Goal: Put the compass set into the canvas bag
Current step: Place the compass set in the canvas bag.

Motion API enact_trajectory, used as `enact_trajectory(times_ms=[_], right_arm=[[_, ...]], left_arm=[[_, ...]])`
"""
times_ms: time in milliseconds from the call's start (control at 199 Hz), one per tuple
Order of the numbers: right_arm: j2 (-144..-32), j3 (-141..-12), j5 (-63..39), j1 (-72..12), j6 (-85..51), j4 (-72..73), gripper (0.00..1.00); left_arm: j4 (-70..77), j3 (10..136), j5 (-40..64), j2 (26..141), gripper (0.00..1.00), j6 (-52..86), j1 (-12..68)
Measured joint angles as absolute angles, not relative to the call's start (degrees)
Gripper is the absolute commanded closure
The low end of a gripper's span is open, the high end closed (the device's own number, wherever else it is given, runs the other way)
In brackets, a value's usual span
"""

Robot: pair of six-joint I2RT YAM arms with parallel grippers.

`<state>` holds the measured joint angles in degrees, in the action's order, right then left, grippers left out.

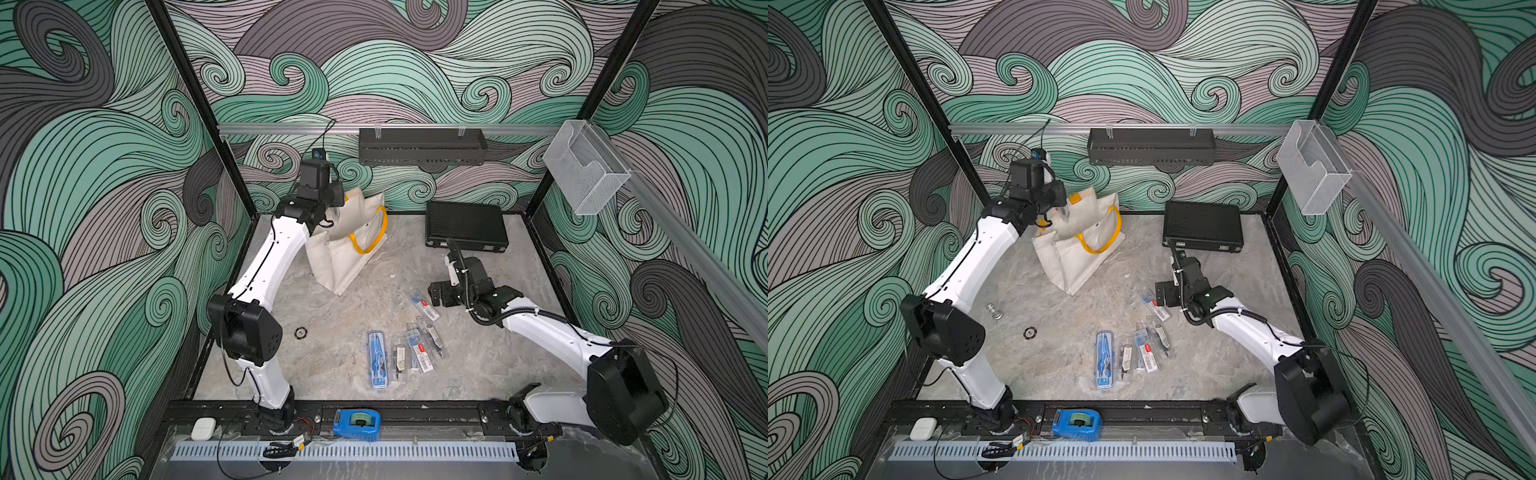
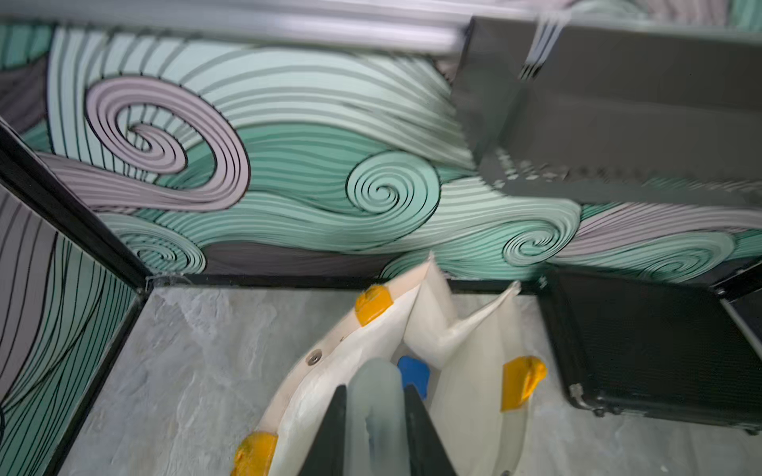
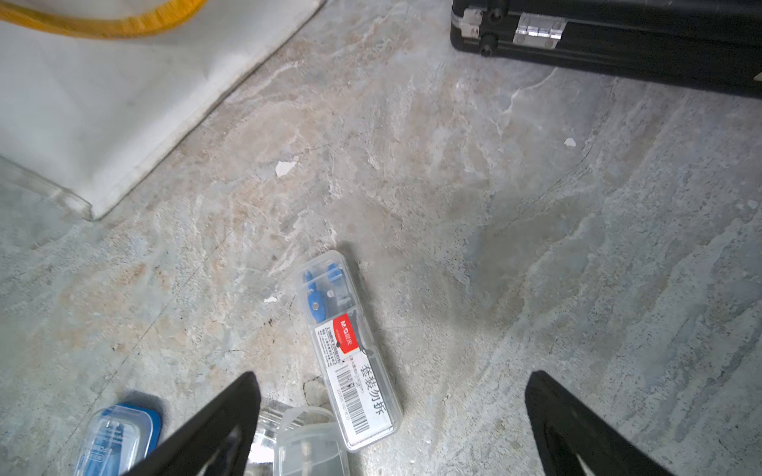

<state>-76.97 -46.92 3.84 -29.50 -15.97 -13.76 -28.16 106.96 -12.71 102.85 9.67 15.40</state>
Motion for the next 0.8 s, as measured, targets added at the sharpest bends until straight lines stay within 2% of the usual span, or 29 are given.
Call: enact_trajectory(times_ms=[226, 346, 612, 803], right_arm=[[-78.2, -47.0, 3.0, -29.5, -16.7, -14.5, 0.00], [-78.9, -47.3, 3.0, -29.5, -16.9, -14.8, 0.00], [-81.0, -48.8, 3.0, -29.5, -17.3, -17.0, 0.00], [-81.0, -48.8, 3.0, -29.5, -17.5, -17.3, 0.00]], left_arm=[[-32.2, 104.8, -12.7, 111.2, 0.91, 9.7, 15.4], [-33.7, 104.7, -12.0, 112.2, 0.86, 10.0, 15.4], [-34.0, 104.7, -11.1, 112.2, 0.56, 11.0, 15.4], [-34.2, 104.7, -10.5, 111.8, 0.27, 11.2, 15.4]])
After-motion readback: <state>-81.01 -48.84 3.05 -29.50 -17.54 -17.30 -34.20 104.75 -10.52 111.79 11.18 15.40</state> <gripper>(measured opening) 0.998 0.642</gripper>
